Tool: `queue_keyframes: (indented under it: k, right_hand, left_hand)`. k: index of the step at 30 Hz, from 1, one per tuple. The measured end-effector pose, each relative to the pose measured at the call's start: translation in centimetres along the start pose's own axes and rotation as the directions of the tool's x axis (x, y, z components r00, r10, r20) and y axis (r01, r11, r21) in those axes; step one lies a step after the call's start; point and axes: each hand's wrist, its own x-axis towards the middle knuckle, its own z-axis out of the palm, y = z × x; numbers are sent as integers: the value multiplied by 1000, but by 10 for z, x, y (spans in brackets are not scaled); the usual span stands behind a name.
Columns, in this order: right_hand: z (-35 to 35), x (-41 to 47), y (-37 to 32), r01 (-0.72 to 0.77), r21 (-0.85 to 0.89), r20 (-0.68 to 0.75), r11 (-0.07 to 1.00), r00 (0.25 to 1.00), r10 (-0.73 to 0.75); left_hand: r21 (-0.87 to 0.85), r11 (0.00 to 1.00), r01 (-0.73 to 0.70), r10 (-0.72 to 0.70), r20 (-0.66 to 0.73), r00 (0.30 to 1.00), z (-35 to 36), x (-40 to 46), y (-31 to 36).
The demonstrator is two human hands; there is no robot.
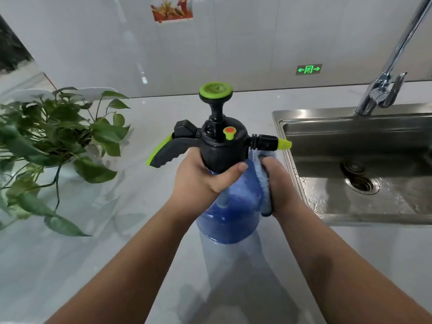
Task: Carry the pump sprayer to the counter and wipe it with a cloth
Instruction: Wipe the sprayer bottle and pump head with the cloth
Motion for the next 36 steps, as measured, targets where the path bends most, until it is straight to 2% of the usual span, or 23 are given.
queue_keyframes:
  k: [1, 3, 4, 6, 8, 11, 13, 15, 17, 19, 20, 21, 23, 24, 26, 28, 30, 31, 32, 33, 34, 35, 36]
  right_hand:
    - [-2, 7, 1, -158, 50, 93, 986, 984, 153]
    - [-9, 17, 16, -277, 30, 143, 960, 952, 270]
    - [-15, 22, 24, -235, -65, 80, 970, 968, 240]
    - [-21, 18, 35, -92, -224, -69, 970, 995, 78]
    - [-21, 6, 51, 9, -146, -95, 989, 995, -23]
    - [-7, -34, 92, 229, 1, -268, 973, 938, -220]
    - [10, -61, 112, 309, -81, -358, 947, 878, -317]
    - [27, -78, 123, 351, -32, -397, 936, 855, -334]
    - [33, -79, 118, 392, -5, -430, 920, 830, -356]
    - [22, -63, 97, 439, -57, -436, 897, 797, -417]
    - [11, -50, 83, 401, -80, -411, 913, 821, -397]
    - [0, -35, 67, 296, -130, -359, 946, 876, -324]
    - [-17, -11, 35, 18, -272, -229, 962, 970, -83]
    - [-22, -1, 26, -73, -309, -188, 948, 982, 14]
    - [-18, 10, 13, -153, -311, -153, 938, 982, 109]
    - [-6, 9, 1, -156, -156, -91, 975, 986, 143]
    - [1, 0, 0, -60, 79, -8, 995, 998, 61]
    - [3, -7, 1, 20, 113, -2, 993, 1000, -20]
    - [6, -18, 2, 137, 32, -38, 990, 990, -136]
    - [11, -31, 6, 286, -136, -75, 949, 952, -298]
    - [17, -45, 12, 411, -358, -79, 838, 882, -466]
    - [25, -59, 21, 481, -574, -32, 663, 796, -605]
    - [32, -72, 32, 481, -743, 37, 465, 724, -689]
  left_hand:
    - [-1, 1000, -3, 3, 1, 1000, 1, 0, 0]
    - [22, 999, 28, -27, -36, 999, 3, -2, -1]
    - [44, 998, 53, -50, -63, 997, 4, -3, -2]
    - [74, 994, 84, -77, -90, 993, 6, -3, -6]
    - [75, 992, 101, -93, -101, 991, 6, -4, -7]
    - [64, 992, 110, -103, -106, 989, 9, -3, -8]
    - [47, 992, 113, -108, -102, 989, 10, -4, -7]
    - [40, 993, 108, -104, -92, 990, 9, -4, -7]
    - [33, 994, 104, -102, -73, 992, 7, -3, -8]
    - [34, 992, 120, -117, -72, 990, 6, -3, -8]
    - [41, 991, 131, -127, -74, 989, 6, -3, -8]
    - [51, 989, 138, -134, -72, 988, 7, -3, -7]
    - [55, 989, 137, -134, -54, 990, 8, -4, -6]
    - [52, 990, 128, -126, -38, 991, 8, -3, -6]
    - [50, 993, 108, -107, -18, 994, 7, -3, -4]
    - [48, 995, 90, -89, -23, 996, 7, -1, -3]
    - [52, 995, 89, -88, -28, 996, 7, -1, -4]
    - [49, 995, 93, -91, -31, 995, 8, -1, -4]
    - [41, 994, 96, -95, -33, 995, 8, -1, -5]
    - [30, 995, 100, -99, -32, 995, 9, -1, -6]
    - [14, 994, 104, -104, -26, 994, 9, -1, -6]
    - [-2, 995, 104, -104, -18, 994, 8, -2, -6]
    - [-21, 995, 100, -100, -7, 995, 7, -1, -6]
